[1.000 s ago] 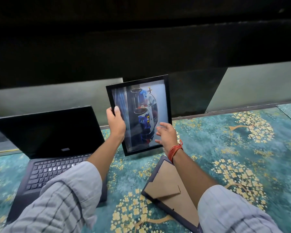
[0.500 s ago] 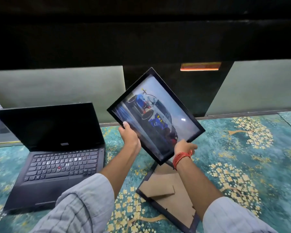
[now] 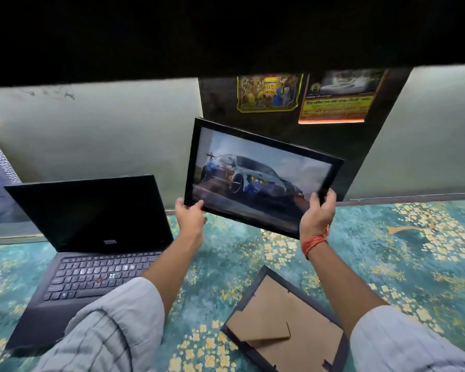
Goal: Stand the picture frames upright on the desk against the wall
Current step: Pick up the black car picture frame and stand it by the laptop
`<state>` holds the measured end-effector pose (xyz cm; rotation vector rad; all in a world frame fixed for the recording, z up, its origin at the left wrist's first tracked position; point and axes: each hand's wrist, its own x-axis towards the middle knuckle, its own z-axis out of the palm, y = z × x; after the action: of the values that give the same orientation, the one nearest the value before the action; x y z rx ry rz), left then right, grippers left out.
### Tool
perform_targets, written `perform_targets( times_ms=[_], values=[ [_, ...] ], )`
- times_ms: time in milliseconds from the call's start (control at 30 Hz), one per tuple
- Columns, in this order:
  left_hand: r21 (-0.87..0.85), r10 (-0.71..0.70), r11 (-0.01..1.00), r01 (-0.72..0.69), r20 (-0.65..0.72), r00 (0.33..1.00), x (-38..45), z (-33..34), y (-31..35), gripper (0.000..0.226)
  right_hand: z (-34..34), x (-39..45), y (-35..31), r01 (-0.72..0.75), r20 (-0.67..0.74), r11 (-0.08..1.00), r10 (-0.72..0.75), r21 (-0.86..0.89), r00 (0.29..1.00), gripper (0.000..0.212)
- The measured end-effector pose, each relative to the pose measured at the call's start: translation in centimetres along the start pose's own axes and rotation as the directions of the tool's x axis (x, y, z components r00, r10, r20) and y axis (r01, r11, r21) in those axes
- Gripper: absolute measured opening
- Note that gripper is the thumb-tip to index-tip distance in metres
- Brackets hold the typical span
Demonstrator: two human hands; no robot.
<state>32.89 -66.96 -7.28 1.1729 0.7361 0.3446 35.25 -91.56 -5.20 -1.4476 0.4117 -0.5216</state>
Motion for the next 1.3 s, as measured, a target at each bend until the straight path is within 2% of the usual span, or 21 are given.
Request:
perform_targets(
  times_ms=[67, 133, 200, 300, 367, 433, 500, 633, 700, 933, 1100, 1300],
  values=[
    [0.257, 0.13, 0.956, -0.142, 0.06, 0.99, 1.4, -0.8, -0.8, 0.059, 0.6, 0.4, 0.7, 0.016, 0.016, 1.0, -0.016, 0.009, 1.0, 0.041],
    [0.431, 0.178, 0.871, -0.235, 0.169, 0.969, 2.3, -1.5, -1.9, 0.056, 1.0, 0.8, 1.8, 0.027, 0.021, 1.0, -0.027, -0.014, 0.999, 0.041],
    [0.495, 0.178, 0.829, -0.26, 0.207, 0.962, 3.0, -2.0, -3.2, 0.053, 1.4, 1.1, 2.7, 0.049, 0.033, 0.998, -0.048, -0.049, 0.998, 0.041],
    [0.484, 0.191, 0.827, -0.286, 0.236, 0.953, 2.9, -2.3, -4.1, 0.063, 2.0, 1.9, 4.3, 0.036, 0.111, 0.996, -0.028, -0.078, 0.993, 0.044],
    [0.453, 0.194, 0.843, -0.289, 0.245, 0.95, 2.8, -2.8, -4.7, 0.071, 2.6, 2.3, 5.7, 0.034, 0.231, 0.989, 0.001, -0.144, 0.973, 0.048],
    [0.428, 0.188, 0.856, -0.288, 0.261, 0.947, 3.2, -3.5, -4.8, 0.071, 3.1, 2.9, 7.0, 0.058, 0.331, 0.974, 0.019, -0.221, 0.944, 0.051],
    [0.431, 0.164, 0.858, -0.28, 0.286, 0.944, 3.6, -4.0, -4.9, 0.066, 3.6, 3.6, 7.7, 0.068, 0.37, 0.964, 0.033, -0.257, 0.929, 0.052],
    [0.447, 0.083, 0.866, -0.223, 0.312, 0.947, 4.3, -4.7, -5.7, 0.068, 4.6, 4.4, 7.9, 0.083, 0.4, 0.958, 0.035, -0.275, 0.916, 0.052],
    [0.436, 0.087, 0.873, -0.22, 0.304, 0.949, 4.9, -4.4, -6.2, 0.076, 5.1, 5.3, 8.1, 0.077, 0.411, 0.959, 0.044, -0.273, 0.911, 0.051],
    [0.418, 0.111, 0.876, -0.24, 0.311, 0.944, 4.2, -4.2, -6.9, 0.073, 5.5, 7.0, 8.0, 0.066, 0.43, 0.94, 0.091, -0.335, 0.898, 0.052],
    [0.467, 0.058, 0.863, -0.192, 0.286, 0.956, 4.0, -4.5, -7.3, 0.092, 5.5, 7.2, 8.0, 0.085, 0.457, 0.911, 0.12, -0.403, 0.882, 0.05],
    [0.507, 0.005, 0.844, -0.173, 0.316, 0.949, 3.7, -4.2, -6.1, 0.098, 5.5, 6.6, 7.6, 0.066, 0.426, 0.905, 0.133, -0.42, 0.895, 0.047]
  ],
)
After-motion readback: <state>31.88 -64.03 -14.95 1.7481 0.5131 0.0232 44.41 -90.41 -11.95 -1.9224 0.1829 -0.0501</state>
